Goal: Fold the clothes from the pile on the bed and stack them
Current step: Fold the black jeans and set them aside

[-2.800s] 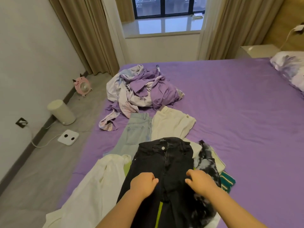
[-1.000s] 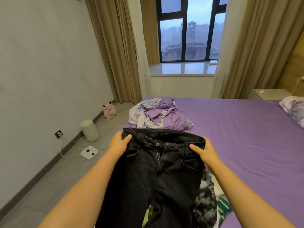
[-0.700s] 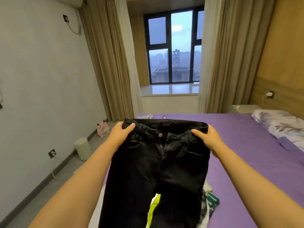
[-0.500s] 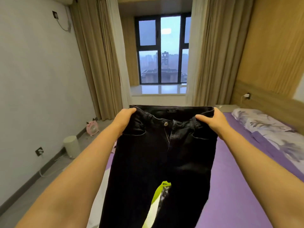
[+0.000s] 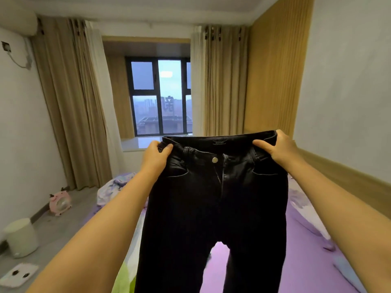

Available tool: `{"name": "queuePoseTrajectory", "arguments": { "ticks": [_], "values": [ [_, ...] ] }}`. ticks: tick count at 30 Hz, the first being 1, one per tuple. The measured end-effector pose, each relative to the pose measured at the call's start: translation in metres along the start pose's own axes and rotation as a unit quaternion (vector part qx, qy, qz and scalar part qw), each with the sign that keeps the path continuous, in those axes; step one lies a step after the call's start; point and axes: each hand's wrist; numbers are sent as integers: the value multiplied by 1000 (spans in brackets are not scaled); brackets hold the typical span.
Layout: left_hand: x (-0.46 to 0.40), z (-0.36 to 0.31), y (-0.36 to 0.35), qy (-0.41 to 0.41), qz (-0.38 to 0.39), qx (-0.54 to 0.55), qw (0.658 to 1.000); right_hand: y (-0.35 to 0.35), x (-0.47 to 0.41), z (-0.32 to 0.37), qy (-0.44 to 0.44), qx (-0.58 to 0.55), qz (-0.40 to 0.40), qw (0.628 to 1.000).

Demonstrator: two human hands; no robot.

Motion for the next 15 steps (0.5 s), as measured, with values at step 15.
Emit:
{"name": "queuePoseTrajectory", "arguments": {
  "ticks": [15],
  "values": [
    [11, 41, -239, 108, 46, -203, 972, 59, -56, -219, -63, 67, 157, 983]
  ]
}}
Point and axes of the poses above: each hand's wrist, its own x-axis away from the middle knuckle, its own y-axis out of the back of the hand, z = x × y, and after that the axes turned 4 degrees about y, right-handed
